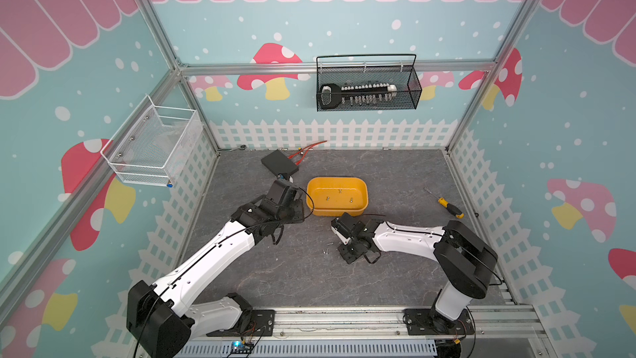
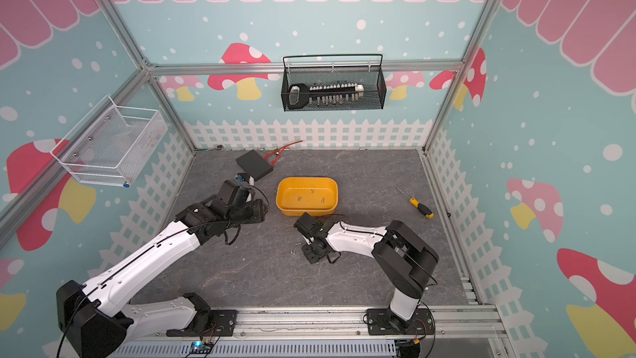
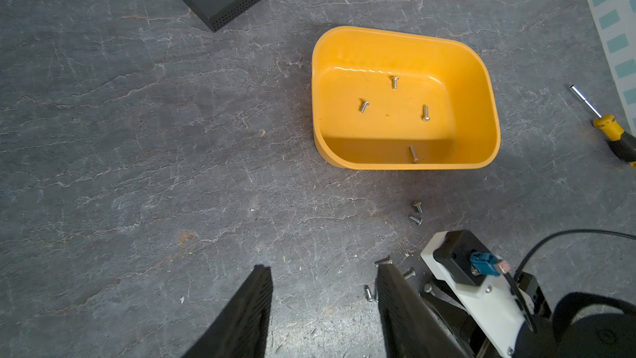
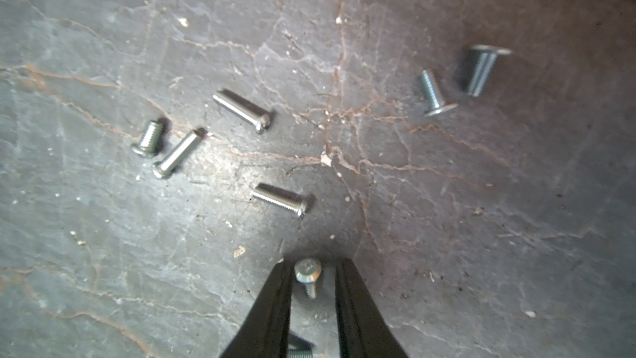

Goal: Put the screws on the desktop into the storage box
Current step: Pick up the screw from the center of the board.

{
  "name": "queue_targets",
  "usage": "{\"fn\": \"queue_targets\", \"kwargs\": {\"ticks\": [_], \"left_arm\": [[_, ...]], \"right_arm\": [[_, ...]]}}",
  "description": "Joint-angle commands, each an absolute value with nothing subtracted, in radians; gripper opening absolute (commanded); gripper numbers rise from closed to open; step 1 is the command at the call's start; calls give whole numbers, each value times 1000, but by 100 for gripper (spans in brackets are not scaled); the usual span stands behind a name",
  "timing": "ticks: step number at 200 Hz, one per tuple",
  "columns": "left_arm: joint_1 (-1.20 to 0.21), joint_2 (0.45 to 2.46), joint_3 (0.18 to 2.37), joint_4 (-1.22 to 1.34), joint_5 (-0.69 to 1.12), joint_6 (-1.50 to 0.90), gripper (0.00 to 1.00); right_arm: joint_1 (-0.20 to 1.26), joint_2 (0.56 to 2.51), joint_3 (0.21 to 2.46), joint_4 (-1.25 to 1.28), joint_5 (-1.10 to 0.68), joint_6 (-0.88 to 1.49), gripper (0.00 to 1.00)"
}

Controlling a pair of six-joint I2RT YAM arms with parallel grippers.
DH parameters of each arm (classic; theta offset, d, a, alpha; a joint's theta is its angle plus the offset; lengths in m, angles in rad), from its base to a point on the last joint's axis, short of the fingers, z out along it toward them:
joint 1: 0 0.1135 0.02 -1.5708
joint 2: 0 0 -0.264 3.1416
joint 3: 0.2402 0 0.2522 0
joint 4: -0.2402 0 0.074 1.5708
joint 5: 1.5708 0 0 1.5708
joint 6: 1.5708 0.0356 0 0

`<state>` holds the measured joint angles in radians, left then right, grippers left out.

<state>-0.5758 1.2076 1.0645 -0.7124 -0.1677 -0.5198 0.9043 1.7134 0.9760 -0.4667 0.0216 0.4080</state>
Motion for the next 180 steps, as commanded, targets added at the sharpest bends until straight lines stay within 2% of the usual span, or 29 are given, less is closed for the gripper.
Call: {"fn": "queue_targets", "kwargs": {"ticks": [1,80,137,180], "left_arm": [[-568,1193,1054,-700,-170,-519,53],[-568,1193,1061,-701,-173,-516,53],[-569,1191,1058,-702,-175,-514,53],[-567,1190,1056,-704,-173,-514,53]], "right_arm": [[913,1736,967,-471,0,402,25],[914,1729,948,-471,-5,401,17],[914,1694,954,-499,10,403,3],[914,1620,991,-552,33,413,0]]}}
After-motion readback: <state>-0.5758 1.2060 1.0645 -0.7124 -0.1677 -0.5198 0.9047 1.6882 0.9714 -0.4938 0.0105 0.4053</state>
